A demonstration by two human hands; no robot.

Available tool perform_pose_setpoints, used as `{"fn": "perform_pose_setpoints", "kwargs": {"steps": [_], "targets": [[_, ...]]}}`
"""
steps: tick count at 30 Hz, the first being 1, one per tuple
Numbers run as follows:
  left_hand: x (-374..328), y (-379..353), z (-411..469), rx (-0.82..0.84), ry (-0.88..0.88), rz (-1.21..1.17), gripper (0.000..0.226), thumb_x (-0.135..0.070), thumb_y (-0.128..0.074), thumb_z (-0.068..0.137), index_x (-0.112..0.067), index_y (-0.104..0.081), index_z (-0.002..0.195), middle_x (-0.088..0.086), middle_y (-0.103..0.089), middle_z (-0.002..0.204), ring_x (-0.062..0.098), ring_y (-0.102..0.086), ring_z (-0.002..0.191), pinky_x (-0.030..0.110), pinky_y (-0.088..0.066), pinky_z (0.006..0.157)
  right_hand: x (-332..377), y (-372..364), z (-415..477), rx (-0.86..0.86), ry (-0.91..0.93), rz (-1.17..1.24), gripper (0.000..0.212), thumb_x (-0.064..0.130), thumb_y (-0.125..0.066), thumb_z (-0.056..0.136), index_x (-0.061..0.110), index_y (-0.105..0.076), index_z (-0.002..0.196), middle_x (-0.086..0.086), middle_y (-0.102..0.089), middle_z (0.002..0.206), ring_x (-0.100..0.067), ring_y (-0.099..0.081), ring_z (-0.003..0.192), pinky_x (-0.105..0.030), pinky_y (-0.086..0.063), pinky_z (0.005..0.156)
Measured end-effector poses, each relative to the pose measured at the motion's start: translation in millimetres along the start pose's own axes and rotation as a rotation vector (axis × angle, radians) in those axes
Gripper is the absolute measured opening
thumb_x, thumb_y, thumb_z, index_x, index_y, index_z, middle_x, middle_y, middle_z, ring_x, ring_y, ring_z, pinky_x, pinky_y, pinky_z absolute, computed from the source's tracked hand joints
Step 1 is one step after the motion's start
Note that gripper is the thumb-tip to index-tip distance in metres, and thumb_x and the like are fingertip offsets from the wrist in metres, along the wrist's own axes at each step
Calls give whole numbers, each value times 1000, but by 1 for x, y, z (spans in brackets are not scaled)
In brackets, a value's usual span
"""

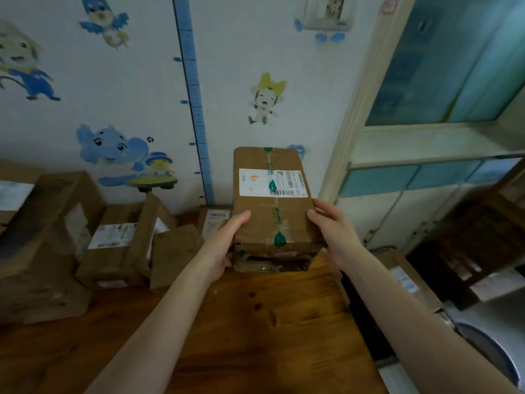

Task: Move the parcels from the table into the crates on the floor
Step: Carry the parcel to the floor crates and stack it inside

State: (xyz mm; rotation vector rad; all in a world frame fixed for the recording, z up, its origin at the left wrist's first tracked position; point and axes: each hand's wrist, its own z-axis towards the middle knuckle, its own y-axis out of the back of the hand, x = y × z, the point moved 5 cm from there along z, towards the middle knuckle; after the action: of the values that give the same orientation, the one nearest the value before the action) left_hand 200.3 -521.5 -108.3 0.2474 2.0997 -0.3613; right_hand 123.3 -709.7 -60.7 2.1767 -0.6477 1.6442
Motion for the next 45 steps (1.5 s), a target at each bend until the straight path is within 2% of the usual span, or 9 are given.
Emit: {"fn": "perform_pose_setpoints", "kwargs": {"steps": [6, 15, 22, 28, 32, 37, 40, 43, 45], "targets": [[18, -77, 9, 55, -20, 38, 58, -55, -64, 78, -27, -53, 128, 3, -63, 119, 25, -56, 110, 54, -42, 99, 3, 79, 5, -34, -1, -2, 34, 13, -50, 98, 19, -52, 131, 1, -61, 105, -12, -58, 90, -23, -46, 63], [87, -245, 9, 70, 47, -10, 54, -54, -63, 80, -27, -55, 126, 1, -65, 118, 24, -57, 112, 56, -39, 101, -10, 254, 17, -49, -48, -25, 28, 10, -49, 98, 21, -56, 123, 6, -62, 94, -11, -60, 82, -19, -47, 54], [125, -317, 11, 82, 110, -27, 41, -46, -58, 87, -22, -58, 121, 3, -67, 111, 22, -60, 106, 50, -44, 99, -41, 331, 37, -44, -134, -18, 35, 10, -49, 97, 16, -52, 132, 5, -61, 97, -9, -60, 82, -17, -46, 54], [146, -345, 42, 47, 203, -50, 49, -47, -61, 85, -22, -53, 126, 4, -66, 113, 22, -61, 102, 38, -52, 79, -73, 357, 73, -73, -211, 4, 38, 11, -49, 97, 16, -50, 135, 0, -62, 102, -13, -61, 87, -22, -49, 60], [160, -358, 66, 50, 267, -49, 53, -55, -62, 79, -24, -54, 122, 4, -67, 110, 23, -63, 101, 38, -53, 82, -92, 364, 98, -103, -277, 59, 38, 10, -50, 97, 16, -49, 135, -4, -63, 112, -16, -63, 90, -26, -52, 67], [162, -371, 98, 36, 315, -7, 41, -47, -61, 85, -25, -53, 118, 2, -66, 103, 20, -64, 89, 30, -49, 60, -112, 372, 134, -130, -332, 89, 39, 9, -49, 97, 15, -50, 135, -5, -62, 112, -24, -61, 101, -37, -52, 86], [168, -377, 115, 42, 340, 30, 45, -49, -61, 84, -25, -52, 121, 4, -66, 107, 24, -63, 96, 35, -51, 70, -123, 379, 149, -130, -362, 106, 37, 8, -49, 97, 16, -51, 133, 4, -57, 97, -16, -59, 90, -36, -51, 87], [181, -386, 135, 16, 373, 51, 50, -52, -64, 81, -28, -53, 123, 4, -66, 111, 26, -60, 104, 47, -49, 92, -133, 393, 168, -119, -404, 111, 38, 9, -49, 97, 17, -50, 134, 6, -57, 96, -13, -58, 86, -29, -52, 73], [190, -398, 144, 11, 395, 35, 54, -54, -66, 78, -31, -53, 125, 3, -65, 114, 26, -60, 106, 51, -47, 95, -138, 405, 181, -114, -435, 114, 37, 10, -49, 98, 18, -50, 134, 5, -59, 98, -14, -60, 86, -26, -51, 64]]}}
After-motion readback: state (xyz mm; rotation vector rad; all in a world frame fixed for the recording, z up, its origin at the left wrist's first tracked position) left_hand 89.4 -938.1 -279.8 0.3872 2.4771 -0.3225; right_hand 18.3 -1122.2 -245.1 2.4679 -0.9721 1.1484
